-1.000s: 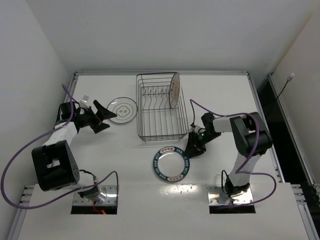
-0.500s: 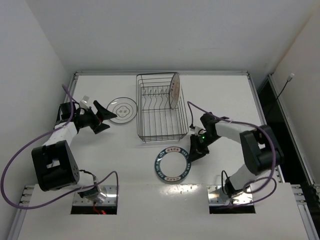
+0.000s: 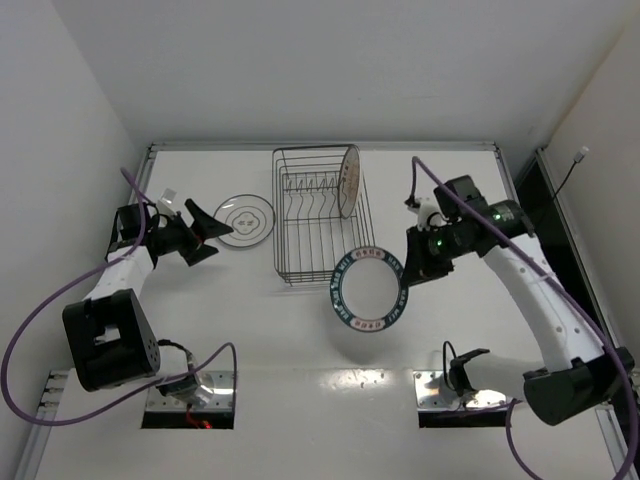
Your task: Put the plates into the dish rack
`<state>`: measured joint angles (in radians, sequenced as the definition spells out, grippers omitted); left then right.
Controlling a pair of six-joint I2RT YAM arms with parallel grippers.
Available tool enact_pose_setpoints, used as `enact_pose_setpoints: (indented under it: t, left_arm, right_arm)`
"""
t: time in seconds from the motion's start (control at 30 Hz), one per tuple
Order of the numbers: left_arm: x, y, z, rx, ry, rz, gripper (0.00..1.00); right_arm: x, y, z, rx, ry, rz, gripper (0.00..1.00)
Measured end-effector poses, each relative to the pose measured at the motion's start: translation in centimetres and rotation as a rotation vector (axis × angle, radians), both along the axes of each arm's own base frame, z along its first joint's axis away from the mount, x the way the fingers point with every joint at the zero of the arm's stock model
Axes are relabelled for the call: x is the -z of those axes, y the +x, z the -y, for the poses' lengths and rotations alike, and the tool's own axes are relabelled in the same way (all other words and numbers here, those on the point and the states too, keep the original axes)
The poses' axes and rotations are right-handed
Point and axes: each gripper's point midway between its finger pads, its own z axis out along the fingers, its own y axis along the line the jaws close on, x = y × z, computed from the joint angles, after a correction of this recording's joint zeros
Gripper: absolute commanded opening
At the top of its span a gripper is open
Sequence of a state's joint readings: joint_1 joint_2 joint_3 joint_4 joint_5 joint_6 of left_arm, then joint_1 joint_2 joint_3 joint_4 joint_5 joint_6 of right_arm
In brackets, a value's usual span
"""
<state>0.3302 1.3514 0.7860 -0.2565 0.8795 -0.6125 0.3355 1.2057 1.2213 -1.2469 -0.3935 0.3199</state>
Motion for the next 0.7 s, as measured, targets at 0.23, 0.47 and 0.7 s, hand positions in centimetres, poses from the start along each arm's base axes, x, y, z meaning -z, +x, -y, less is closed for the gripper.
enact_pose_setpoints:
  t: [0.23, 0.47, 0.7]
  left_arm:
    - [0.3, 0.0, -0.6, -0.037, 0.045, -0.010, 1.00]
    - [0.2, -1.0, -2.2, -0.114, 0.177, -0.030, 1.00]
    - [-1.5, -2.9, -2.9, -0.168, 0.335, -0.011, 1.00]
  right_arm:
    - [-13.4, 8.1, 0.7, 0.150, -0.023, 0.400, 0.00]
    - [-16.8, 20.3, 1.6, 0.403, -0.169, 0.625, 0.00]
    - [-10.0, 26.1, -0.5, 0.475, -0.388, 0.628, 0.00]
